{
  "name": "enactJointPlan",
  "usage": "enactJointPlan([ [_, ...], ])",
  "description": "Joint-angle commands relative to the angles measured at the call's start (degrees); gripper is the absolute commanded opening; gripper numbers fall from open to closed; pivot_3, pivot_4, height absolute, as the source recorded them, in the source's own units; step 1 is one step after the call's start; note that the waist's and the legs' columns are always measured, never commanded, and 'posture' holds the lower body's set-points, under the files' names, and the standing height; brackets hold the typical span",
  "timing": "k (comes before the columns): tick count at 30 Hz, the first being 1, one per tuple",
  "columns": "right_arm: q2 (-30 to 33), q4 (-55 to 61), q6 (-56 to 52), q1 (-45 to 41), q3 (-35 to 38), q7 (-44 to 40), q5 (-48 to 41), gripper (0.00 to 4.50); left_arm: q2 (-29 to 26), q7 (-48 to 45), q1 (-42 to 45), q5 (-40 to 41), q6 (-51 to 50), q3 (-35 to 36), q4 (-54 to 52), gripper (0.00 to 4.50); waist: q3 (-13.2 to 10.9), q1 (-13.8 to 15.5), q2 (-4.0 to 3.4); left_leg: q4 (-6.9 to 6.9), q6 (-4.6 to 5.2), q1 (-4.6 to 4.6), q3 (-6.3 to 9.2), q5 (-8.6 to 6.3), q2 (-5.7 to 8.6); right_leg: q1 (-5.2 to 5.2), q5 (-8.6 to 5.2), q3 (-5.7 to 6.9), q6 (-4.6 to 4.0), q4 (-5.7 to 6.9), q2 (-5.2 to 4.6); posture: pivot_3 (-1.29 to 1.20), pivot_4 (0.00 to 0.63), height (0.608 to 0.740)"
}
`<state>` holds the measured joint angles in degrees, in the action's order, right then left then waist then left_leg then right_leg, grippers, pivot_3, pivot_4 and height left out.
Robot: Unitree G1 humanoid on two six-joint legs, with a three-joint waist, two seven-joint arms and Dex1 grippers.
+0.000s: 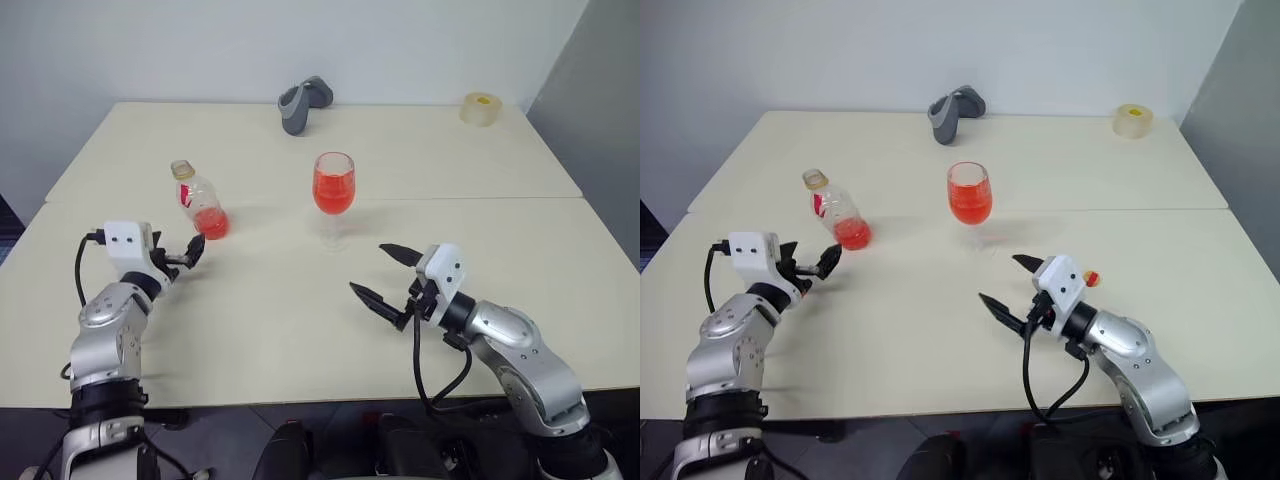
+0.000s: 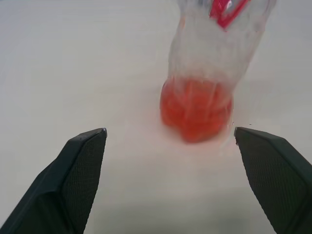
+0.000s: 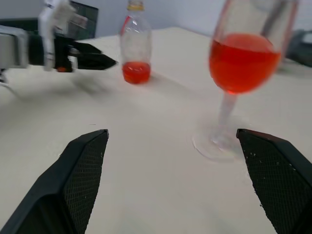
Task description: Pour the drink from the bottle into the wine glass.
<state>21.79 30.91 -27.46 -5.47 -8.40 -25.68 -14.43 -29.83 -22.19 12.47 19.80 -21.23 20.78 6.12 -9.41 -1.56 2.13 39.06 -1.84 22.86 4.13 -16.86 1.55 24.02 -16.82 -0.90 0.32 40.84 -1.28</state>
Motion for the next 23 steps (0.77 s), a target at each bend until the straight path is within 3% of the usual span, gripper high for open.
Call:
enactJointPlan([
  [1,-2.5,3.1,-3.2,2.7,3.9,8.6,3.3,4.5,0.9,1.9,-3.8,1.9,-4.5,0.5,-11.2,4.49,0.0,0.1,0.0,0.0,0.0,0.0,0.0,0.0,0.0,-0.01,0.0,-0.02,0.0,-0.01,0.0,0.0,0.15,0.74],
  [7,-7.8,3.8,-5.3,8.4,6.4,17.8,7.6,4.5,5.5,5.5,-8.4,2.0,-10.1,-3.2,-22.2,4.49,0.1,0.2,-0.11,-0.02,0.02,-0.05,-0.04,-0.01,0.0,-0.07,0.0,-0.05,0.0,-0.02,0.0,0.0,0.15,0.74],
  [14,-12.2,3.6,-3.3,11.9,5.9,23.6,11.7,4.5,10.5,9.9,-9.5,0.3,-11.3,-6.5,-25.7,4.49,0.1,0.1,-0.23,-0.14,0.12,-0.47,-0.08,-0.07,-0.01,-0.49,-0.03,-0.06,0.0,-0.15,0.03,0.0,0.15,0.74],
  [23,-15.0,1.1,-0.7,11.1,5.9,25.9,14.2,4.5,12.1,10.6,-10.3,-2.6,-9.3,-10.2,-27.1,4.49,0.2,0.1,-0.32,-0.22,0.12,-0.74,-0.02,-0.08,-0.03,-0.86,-0.04,-0.02,-0.02,-0.44,0.08,0.0,0.15,0.74],
])
